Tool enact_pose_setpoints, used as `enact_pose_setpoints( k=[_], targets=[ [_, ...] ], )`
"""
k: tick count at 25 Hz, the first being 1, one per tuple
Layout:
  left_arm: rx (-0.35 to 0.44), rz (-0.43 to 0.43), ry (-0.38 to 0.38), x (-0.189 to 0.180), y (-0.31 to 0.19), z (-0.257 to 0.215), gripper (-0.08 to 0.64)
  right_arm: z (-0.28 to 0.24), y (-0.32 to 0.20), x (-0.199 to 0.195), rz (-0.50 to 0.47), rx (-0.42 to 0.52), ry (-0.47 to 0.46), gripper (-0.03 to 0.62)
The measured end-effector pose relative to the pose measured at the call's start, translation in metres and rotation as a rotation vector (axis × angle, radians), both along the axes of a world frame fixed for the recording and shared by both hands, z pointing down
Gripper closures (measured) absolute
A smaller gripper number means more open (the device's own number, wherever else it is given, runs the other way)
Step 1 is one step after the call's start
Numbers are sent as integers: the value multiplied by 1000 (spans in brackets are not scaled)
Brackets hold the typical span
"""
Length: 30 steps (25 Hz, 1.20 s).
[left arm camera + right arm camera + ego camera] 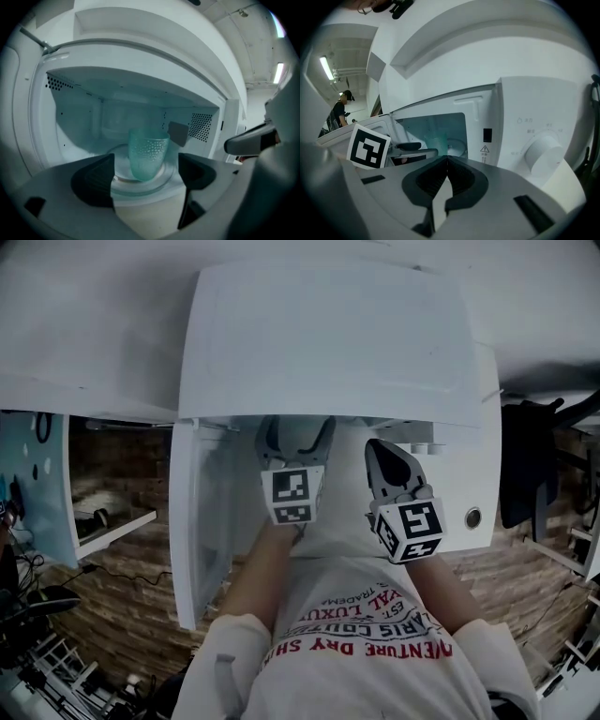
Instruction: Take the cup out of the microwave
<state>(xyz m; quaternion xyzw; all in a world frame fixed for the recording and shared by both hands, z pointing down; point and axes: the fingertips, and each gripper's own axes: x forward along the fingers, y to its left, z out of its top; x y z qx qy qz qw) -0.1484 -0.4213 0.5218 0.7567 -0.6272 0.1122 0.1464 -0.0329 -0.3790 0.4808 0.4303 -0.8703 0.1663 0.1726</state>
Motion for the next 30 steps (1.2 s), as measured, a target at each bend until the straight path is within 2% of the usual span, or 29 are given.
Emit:
enact_pose_setpoints(
  k=[5, 12, 16, 20, 23, 30],
  targets=[
    [7, 35, -10, 4, -18, 7, 135, 9, -3, 0, 9, -19, 17, 580],
    [17, 88, -26, 15, -38, 10, 135, 18, -5, 3, 27, -34, 43, 580],
    [19, 70, -18, 14, -48, 7, 135, 20, -4, 2, 28, -44, 36, 580],
    [9, 69, -58, 11, -55, 9, 137, 23, -2, 3, 27, -52, 36, 580],
    [3, 67, -67, 9, -55, 10, 181, 23, -1, 5, 28, -58, 37, 580],
    [7, 77, -74, 11, -54, 9, 184, 26, 0, 11, 22, -60, 32, 580]
  ],
)
